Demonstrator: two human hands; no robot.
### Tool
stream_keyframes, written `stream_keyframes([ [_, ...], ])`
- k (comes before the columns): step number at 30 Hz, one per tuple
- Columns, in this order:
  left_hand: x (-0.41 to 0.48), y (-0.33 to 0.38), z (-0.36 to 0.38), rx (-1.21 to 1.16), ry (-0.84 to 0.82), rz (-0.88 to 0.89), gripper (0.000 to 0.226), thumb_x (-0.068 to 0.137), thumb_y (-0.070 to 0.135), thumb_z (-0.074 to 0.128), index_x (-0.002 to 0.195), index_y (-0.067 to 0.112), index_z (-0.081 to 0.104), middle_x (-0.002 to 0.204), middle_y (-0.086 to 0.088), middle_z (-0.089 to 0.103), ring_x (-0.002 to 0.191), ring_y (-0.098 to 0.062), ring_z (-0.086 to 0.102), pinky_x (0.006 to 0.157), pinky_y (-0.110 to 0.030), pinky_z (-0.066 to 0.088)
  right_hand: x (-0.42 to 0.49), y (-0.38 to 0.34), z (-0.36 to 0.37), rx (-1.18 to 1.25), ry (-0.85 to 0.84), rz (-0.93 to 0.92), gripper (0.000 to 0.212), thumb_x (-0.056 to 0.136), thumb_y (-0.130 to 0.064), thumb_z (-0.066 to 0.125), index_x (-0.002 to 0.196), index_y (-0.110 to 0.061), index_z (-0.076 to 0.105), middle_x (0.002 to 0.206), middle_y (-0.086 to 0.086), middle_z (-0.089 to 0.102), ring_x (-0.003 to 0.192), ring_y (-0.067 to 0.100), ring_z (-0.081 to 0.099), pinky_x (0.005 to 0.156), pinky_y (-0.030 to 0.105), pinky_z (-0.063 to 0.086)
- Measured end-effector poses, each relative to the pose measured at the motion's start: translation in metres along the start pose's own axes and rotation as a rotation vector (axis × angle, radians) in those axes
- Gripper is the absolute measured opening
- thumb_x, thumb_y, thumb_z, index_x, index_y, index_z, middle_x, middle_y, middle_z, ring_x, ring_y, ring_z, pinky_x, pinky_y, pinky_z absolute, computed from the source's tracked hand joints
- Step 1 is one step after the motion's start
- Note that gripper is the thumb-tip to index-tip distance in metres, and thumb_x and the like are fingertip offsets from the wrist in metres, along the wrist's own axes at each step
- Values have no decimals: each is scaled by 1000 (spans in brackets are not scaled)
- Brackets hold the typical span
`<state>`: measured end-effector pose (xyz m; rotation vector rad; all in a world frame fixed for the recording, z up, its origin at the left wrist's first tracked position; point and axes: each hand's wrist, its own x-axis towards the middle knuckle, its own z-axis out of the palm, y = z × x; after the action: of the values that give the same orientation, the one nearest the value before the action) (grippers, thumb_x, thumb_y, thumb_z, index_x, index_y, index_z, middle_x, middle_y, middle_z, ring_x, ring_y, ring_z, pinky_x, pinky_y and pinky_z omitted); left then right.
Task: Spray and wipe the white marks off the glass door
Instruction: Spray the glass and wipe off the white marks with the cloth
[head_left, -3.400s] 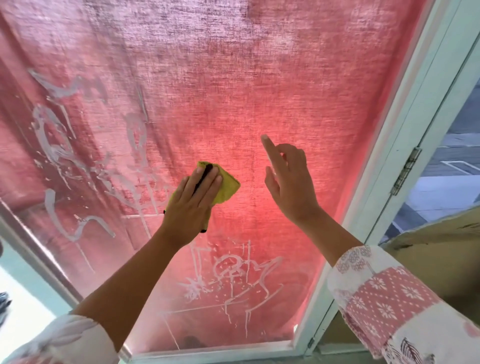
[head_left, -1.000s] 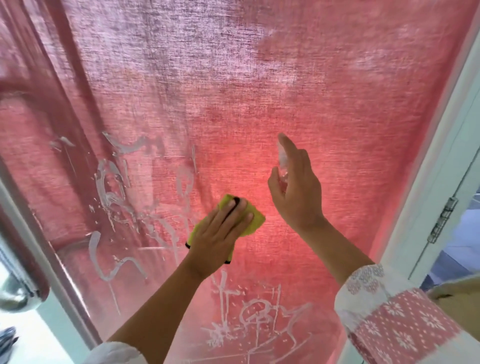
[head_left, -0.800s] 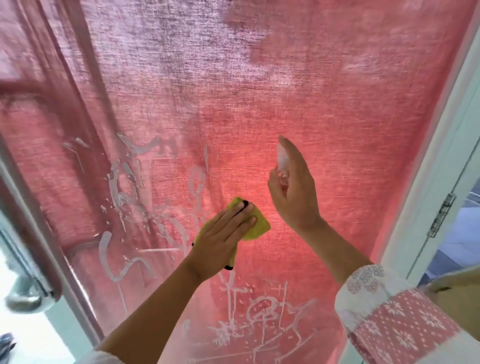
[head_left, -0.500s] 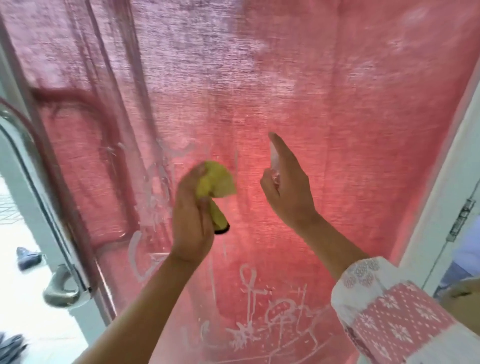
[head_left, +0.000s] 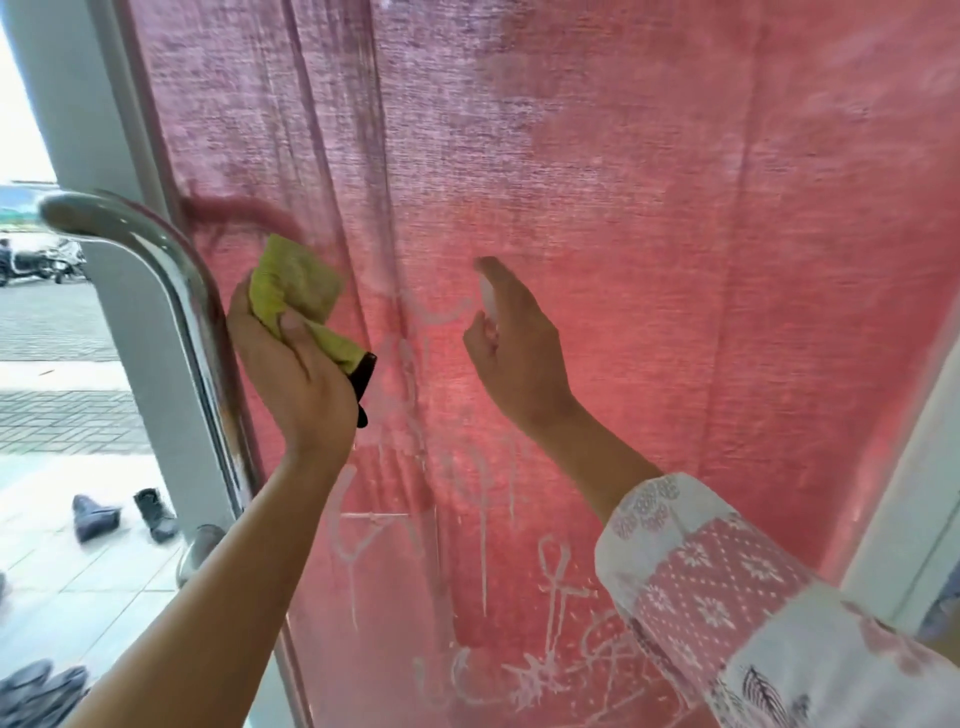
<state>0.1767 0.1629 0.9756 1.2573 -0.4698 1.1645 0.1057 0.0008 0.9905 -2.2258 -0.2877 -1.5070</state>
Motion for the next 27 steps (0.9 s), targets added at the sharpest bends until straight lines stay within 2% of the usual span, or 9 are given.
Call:
stream_keyframes([
  [2,1,-1,1,9,1,-5,37,100,7,33,132,-9,38,120,-12,49,106,-1,48,96,-15,34,-4,-3,5,-28,-77,-34,49,92,-5,49,140,-13,41,97,12,57,62,25,54,54,36,50],
  [4,1,-1,1,8,-6,-4,36,99,7,33,130,-11,39,120,-20,51,107,-18,51,95,-20,37,-11,2,6,-64,-140,-14,49,91,-6,47,139,-13,42,98,13,58,66,29,56,57,42,52],
  [9,1,-4,4,-14,37,-49,38,99,8,33,133,-10,38,122,-25,50,112,-33,50,100,-38,40,-30,19,-10,-109,-77,79,46,91,-6,48,136,-10,44,100,14,58,71,29,58,60,44,53],
  [12,7,-2,15,-76,73,-43,38,99,5,33,134,-11,35,125,-26,47,116,-36,48,103,-47,37,-33,25,-25,-178,5,72,49,92,-5,50,140,-9,40,105,15,55,62,25,55,49,33,49],
  [15,15,9,37,-113,44,105,40,100,1,32,138,-12,29,137,-28,38,130,-38,38,111,-49,29,-32,36,-38,-251,40,63,49,93,-8,50,140,-14,37,98,1,44,49,7,36,38,18,31],
  [19,5,13,72,76,-112,177,47,101,6,33,146,-5,24,154,-28,18,145,-39,13,119,-46,3,-33,45,-51,-310,64,72,50,93,-6,50,138,-19,35,97,2,43,49,11,37,37,17,32],
  [22,-34,-8,81,301,-274,345,50,98,4,41,147,1,29,153,-29,20,144,-43,10,117,-56,5,-36,53,-59,-364,67,68,51,91,-4,51,138,-17,36,96,8,47,54,13,40,39,15,29],
  [24,-56,-22,76,367,-389,474,51,98,6,42,148,4,28,154,-27,19,146,-38,6,117,-57,6,-36,60,-65,-401,79,58,53,90,-2,53,137,-17,35,96,9,47,59,12,40,42,12,24],
  [27,-57,-32,67,396,-512,625,50,101,16,33,149,9,23,155,-22,18,147,-31,3,118,-55,4,-34,68,-73,-423,125,69,54,90,-1,53,136,-21,33,100,10,46,68,10,38,43,19,31],
])
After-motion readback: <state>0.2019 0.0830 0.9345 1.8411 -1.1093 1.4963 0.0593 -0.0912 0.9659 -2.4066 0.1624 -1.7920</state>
